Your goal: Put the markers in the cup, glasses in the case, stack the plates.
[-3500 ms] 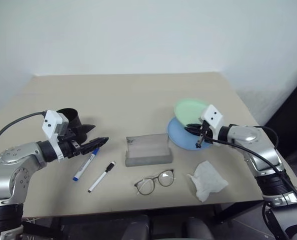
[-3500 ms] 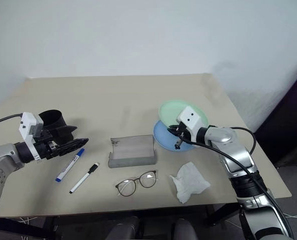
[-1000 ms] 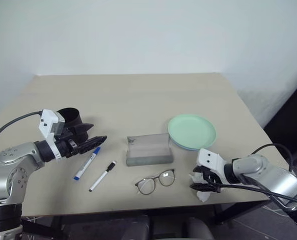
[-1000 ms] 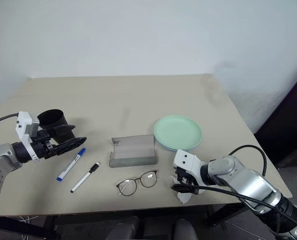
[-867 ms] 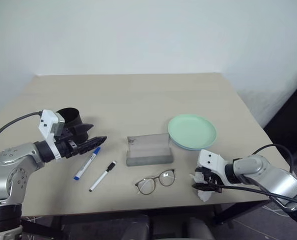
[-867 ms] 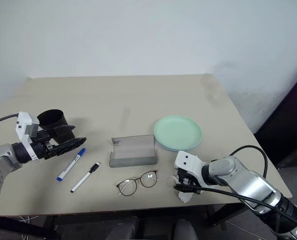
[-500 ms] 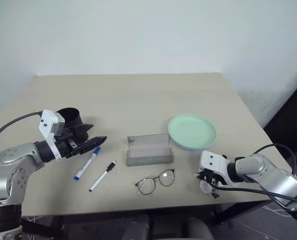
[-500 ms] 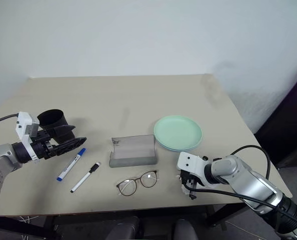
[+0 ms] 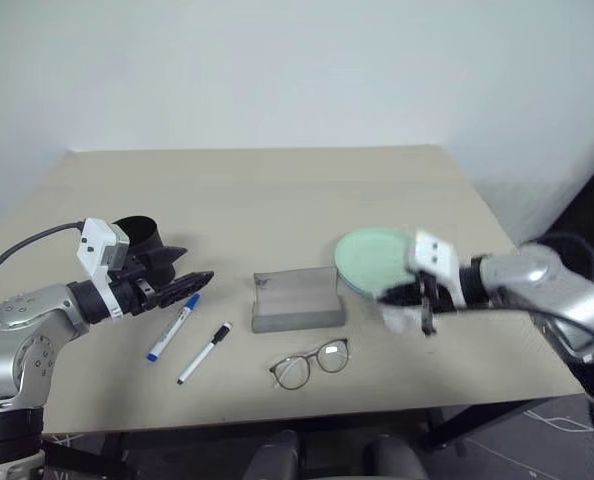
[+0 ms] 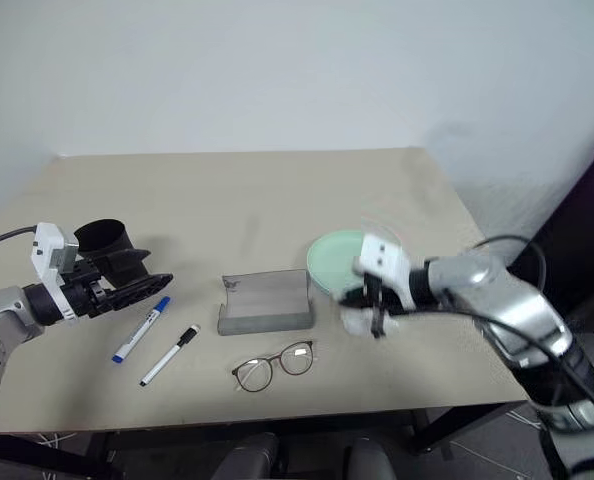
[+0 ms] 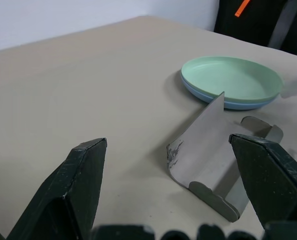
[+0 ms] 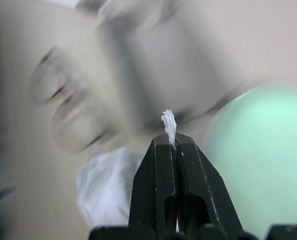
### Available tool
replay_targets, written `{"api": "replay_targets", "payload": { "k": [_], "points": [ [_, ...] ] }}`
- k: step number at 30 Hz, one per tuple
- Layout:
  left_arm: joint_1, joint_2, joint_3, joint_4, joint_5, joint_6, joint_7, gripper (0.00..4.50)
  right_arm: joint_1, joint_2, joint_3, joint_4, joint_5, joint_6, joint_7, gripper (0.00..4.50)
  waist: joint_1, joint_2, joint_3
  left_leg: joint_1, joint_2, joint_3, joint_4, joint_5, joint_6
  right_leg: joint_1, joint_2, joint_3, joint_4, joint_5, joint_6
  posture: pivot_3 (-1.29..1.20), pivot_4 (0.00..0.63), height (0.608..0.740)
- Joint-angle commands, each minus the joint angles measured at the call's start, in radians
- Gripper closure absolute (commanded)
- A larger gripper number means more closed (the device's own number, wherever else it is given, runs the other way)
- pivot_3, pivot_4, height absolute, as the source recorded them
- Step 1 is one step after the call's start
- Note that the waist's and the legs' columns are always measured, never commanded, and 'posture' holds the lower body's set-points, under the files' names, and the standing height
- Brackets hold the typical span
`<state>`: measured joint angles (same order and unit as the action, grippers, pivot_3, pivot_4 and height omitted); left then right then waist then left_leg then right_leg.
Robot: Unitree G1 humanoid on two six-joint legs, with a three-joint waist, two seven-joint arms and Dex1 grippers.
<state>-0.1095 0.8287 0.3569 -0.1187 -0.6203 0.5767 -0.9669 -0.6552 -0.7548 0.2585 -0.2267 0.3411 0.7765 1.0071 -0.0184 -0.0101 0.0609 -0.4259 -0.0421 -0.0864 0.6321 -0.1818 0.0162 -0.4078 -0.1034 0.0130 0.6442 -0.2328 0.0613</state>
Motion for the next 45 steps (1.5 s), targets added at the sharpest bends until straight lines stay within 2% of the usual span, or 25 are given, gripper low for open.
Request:
{"api": "replay_targets", "payload": {
  "k": [1,4,7,11,15,21,24,28,34,39,45],
  "points": [
    [-0.020,0.007,0.011,-0.018,0.000,-0.018,0.002,0.32,-0.076,0.048,-0.019,0.179,-0.081,-0.092,-0.067,4.49,0.000,0.000,0.000,0.000,0.000,-0.001,0.000,0.000,0.000,0.000,0.000,0.000,0.000,0.001,-0.001,0.00,0.000,0.704],
    [-0.019,0.004,0.012,-0.019,0.002,-0.020,0.002,0.32,-0.146,0.115,0.008,0.419,-0.193,-0.249,-0.151,4.49,-0.001,0.000,0.000,0.000,-0.001,0.001,-0.001,0.000,0.000,0.000,0.001,0.000,0.000,0.001,-0.001,0.00,0.000,0.704],
    [-0.015,0.003,0.017,-0.023,0.004,-0.020,0.002,0.32,-0.177,0.169,0.020,0.572,-0.259,-0.363,-0.189,4.49,-0.002,0.000,0.000,0.000,-0.001,0.001,-0.001,0.000,0.000,-0.001,0.001,0.000,0.001,0.002,-0.002,0.00,0.000,0.704],
    [-0.006,0.003,0.026,-0.034,0.001,-0.016,0.005,0.32,-0.200,0.237,0.018,0.700,-0.302,-0.449,-0.216,4.49,-0.009,0.001,0.000,0.000,0.000,0.001,-0.002,0.002,0.001,-0.001,0.002,0.001,0.002,0.002,-0.002,0.00,0.000,0.704],
    [0.002,0.005,0.030,-0.041,-0.001,-0.013,0.007,0.32,-0.209,0.280,0.008,0.729,-0.315,-0.459,-0.216,4.49,-0.009,0.001,0.000,0.000,0.000,0.001,-0.002,0.003,0.003,-0.001,0.002,0.002,0.002,0.002,-0.002,0.00,0.000,0.704],
    [-0.021,0.007,0.001,-0.049,-0.001,-0.006,0.000,0.32,-0.238,0.313,-0.065,0.709,-0.270,-0.393,-0.224,2.60,-0.008,0.002,0.000,0.000,-0.001,0.000,-0.002,0.001,0.000,-0.002,0.002,0.001,0.002,0.002,-0.002,0.00,0.000,0.704],
    [-0.049,0.011,-0.033,-0.053,0.003,-0.006,-0.017,0.32,-0.247,0.293,-0.123,0.658,-0.214,-0.334,-0.171,1.59,-0.004,0.002,0.000,0.001,-0.001,-0.001,-0.002,0.001,0.000,-0.001,0.002,0.001,0.002,0.002,-0.002,0.00,0.000,0.704],
    [-0.133,0.013,-0.111,-0.057,-0.030,0.055,-0.061,0.32,-0.196,0.206,-0.194,0.502,-0.082,-0.232,-0.005,1.59,-0.001,0.002,0.000,0.000,-0.001,-0.001,-0.001,0.001,0.001,-0.001,0.002,0.001,0.002,0.002,-0.002,0.00,0.000,0.704],
    [-0.256,0.010,-0.294,-0.047,-0.016,0.115,-0.183,0.32,-0.049,0.042,-0.239,0.262,0.069,-0.138,0.195,1.59,-0.004,0.002,0.000,0.001,-0.001,0.000,-0.001,0.003,0.004,0.003,0.002,0.000,0.002,0.001,0.000,0.00,0.000,0.704],
    [-0.317,0.014,-0.436,-0.036,0.028,0.113,-0.284,0.32,0.006,-0.039,-0.262,0.165,0.149,-0.073,0.260,1.59,-0.011,0.004,0.000,0.000,0.000,0.003,-0.001,0.003,0.004,0.001,0.002,0.002,0.002,-0.001,0.002,0.00,0.000,0.704],
    [-0.347,-0.004,-0.541,-0.025,0.088,0.085,-0.336,0.32,0.050,-0.063,-0.270,0.123,0.152,-0.065,0.222,1.59,-0.004,0.004,0.000,0.000,0.000,0.003,0.001,0.003,0.004,0.002,0.001,0.002,0.002,-0.001,0.003,0.00,0.000,0.704]
  ]
}}
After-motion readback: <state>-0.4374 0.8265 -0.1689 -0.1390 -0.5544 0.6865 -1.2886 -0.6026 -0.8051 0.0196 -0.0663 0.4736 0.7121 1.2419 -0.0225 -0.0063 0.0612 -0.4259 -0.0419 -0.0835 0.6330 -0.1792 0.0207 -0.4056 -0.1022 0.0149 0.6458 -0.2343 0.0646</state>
